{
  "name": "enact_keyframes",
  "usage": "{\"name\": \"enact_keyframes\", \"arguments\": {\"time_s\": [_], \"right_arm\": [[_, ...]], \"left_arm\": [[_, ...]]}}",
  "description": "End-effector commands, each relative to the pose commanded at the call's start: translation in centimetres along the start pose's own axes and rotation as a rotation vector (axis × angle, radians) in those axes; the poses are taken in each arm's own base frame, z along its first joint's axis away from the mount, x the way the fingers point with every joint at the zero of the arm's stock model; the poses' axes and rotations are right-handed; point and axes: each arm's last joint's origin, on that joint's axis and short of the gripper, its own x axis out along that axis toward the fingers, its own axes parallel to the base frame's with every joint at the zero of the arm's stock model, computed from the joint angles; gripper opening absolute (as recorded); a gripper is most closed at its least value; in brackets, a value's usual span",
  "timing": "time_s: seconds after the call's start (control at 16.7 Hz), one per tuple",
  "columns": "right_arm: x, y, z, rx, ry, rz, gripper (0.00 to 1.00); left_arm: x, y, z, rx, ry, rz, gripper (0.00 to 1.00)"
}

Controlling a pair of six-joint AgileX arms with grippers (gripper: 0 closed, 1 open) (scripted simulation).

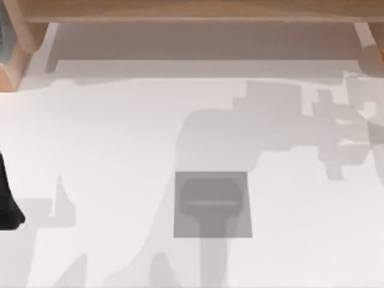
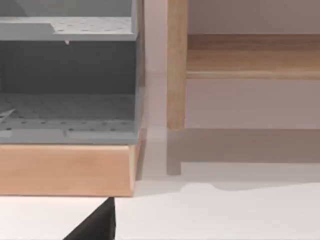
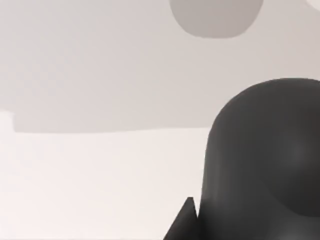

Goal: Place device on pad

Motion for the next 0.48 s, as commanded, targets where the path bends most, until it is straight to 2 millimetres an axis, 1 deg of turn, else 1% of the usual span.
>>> {"name": "enact_keyframes", "arguments": {"time_s": [0.12,0.24,0.36,0.48], "right_arm": [[0.1,0.3,2.0,-0.095,-0.015,0.005,0.00],[0.8,1.0,5.4,-0.262,-0.041,0.017,0.00],[1.8,2.2,10.1,-0.495,-0.070,0.028,0.00],[2.6,4.1,15.6,-0.783,-0.097,0.033,0.00]], "left_arm": [[0.0,0.0,0.0,0.000,0.000,0.000,1.00],[0.0,0.0,0.0,0.000,0.000,0.000,1.00],[0.0,0.0,0.0,0.000,0.000,0.000,1.00],[0.0,0.0,0.0,0.000,0.000,0.000,1.00]]}}
